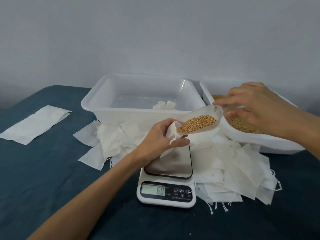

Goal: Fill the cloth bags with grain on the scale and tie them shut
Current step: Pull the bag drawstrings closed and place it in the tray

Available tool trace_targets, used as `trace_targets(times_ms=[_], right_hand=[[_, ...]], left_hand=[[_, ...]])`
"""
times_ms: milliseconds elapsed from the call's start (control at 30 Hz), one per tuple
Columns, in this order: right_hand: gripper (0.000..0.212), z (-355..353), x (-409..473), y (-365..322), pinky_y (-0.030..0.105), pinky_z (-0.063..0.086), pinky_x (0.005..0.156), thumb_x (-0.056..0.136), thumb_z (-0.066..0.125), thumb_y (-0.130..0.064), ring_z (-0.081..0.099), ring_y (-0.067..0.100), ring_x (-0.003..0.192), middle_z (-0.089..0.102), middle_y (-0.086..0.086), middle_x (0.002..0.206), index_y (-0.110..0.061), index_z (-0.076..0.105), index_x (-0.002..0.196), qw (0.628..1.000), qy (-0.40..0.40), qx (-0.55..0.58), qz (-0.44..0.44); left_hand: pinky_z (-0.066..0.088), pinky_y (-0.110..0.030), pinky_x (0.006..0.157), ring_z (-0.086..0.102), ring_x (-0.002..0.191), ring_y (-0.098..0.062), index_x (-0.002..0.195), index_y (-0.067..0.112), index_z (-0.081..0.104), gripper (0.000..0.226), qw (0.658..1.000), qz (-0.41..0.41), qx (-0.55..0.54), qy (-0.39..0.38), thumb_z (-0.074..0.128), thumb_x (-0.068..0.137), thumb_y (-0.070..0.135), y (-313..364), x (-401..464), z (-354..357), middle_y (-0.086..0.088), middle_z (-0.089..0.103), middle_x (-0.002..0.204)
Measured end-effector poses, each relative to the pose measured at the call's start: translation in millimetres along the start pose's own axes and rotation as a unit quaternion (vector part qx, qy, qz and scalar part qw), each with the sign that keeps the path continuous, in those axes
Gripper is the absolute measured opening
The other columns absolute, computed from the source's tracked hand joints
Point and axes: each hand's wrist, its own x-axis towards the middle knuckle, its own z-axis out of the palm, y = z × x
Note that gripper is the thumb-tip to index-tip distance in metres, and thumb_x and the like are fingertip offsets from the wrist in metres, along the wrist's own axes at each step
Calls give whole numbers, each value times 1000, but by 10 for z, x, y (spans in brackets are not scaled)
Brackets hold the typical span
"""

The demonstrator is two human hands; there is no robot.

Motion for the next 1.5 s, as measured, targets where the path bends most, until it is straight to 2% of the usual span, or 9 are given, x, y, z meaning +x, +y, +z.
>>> trace_targets(times_ms=[133, 267, 433, 567, 667, 867, 1100, 1333, 1500], right_hand=[[36, 6, 38, -49, 36, 29, 100, 86, 75, -12, 50, 14, 85, 66, -7, 95, -22, 73, 121, 1000, -3, -14, -1], [36, 14, 46, -81, 44, 27, 111, 88, 74, -13, 61, 25, 98, 68, -2, 101, -25, 72, 122, 999, 8, -39, 1], [36, 1, 71, -116, 45, 24, 113, 89, 73, -12, 61, 27, 103, 68, -1, 106, -25, 72, 122, 998, 20, -55, -5], [35, -11, 88, -136, 43, 22, 114, 92, 70, -15, 59, 27, 107, 68, -1, 109, -26, 71, 124, 998, 21, -67, -5], [35, -13, 70, -135, 44, 22, 115, 92, 70, -15, 59, 27, 107, 68, 0, 110, -26, 70, 125, 997, 24, -75, -6], [34, -32, 52, -135, 43, 22, 114, 92, 70, -16, 59, 27, 107, 68, 0, 112, -25, 71, 125, 997, 29, -66, 4], [34, -48, 33, -151, 40, 26, 108, 93, 70, -16, 60, 26, 103, 68, -2, 112, -25, 70, 126, 998, 21, -60, 14], [31, -150, 19, -194, 45, 28, 104, 92, 70, -15, 59, 31, 104, 69, 2, 109, -25, 72, 121, 997, 32, -63, 19], [32, -189, 23, -237, 44, 26, 108, 92, 69, -17, 58, 31, 108, 69, 3, 113, -24, 71, 124, 996, 31, -74, 24]], left_hand=[[52, -52, 104, 68, 115, -38, 117, -7, 65, 45, 1000, -13, 2, -10, 86, 85, 15, -9, -39, -24, -25, 70, 117], [53, -45, 105, 70, 116, -33, 117, -2, 66, 39, 1000, -16, -11, -15, 85, 85, 8, -4, -51, -24, -20, 73, 117], [55, -28, 92, 71, 100, -14, 115, 5, 66, 37, 1000, 1, -2, -16, 86, 84, 9, 19, -49, -30, -9, 75, 105], [54, -38, 95, 67, 98, -18, 117, 2, 65, 39, 1000, 11, 1, -13, 85, 84, 9, 32, -61, -34, -21, 71, 111], [54, -43, 101, 70, 105, -23, 121, 6, 66, 40, 1000, 8, -5, -16, 84, 85, 9, 43, -77, -10, -18, 72, 114], [55, -19, 86, 74, 104, -13, 128, 8, 60, 45, 999, 7, -35, -17, 80, 87, 3, 0, -68, 4, -2, 78, 109], [54, -32, 98, 71, 106, -20, 123, 8, 68, 44, 998, 18, -49, -17, 85, 83, 11, -23, -49, 3, -14, 75, 115], [53, -19, 92, 69, 113, -10, 124, 23, 70, 44, 988, 41, -127, -71, 84, 84, 11, 30, -65, 33, 3, 76, 119], [53, -24, 96, 67, 116, -16, 123, 29, 72, 46, 986, 46, -145, -73, 86, 80, 19, 41, -52, 14, -1, 73, 122]])
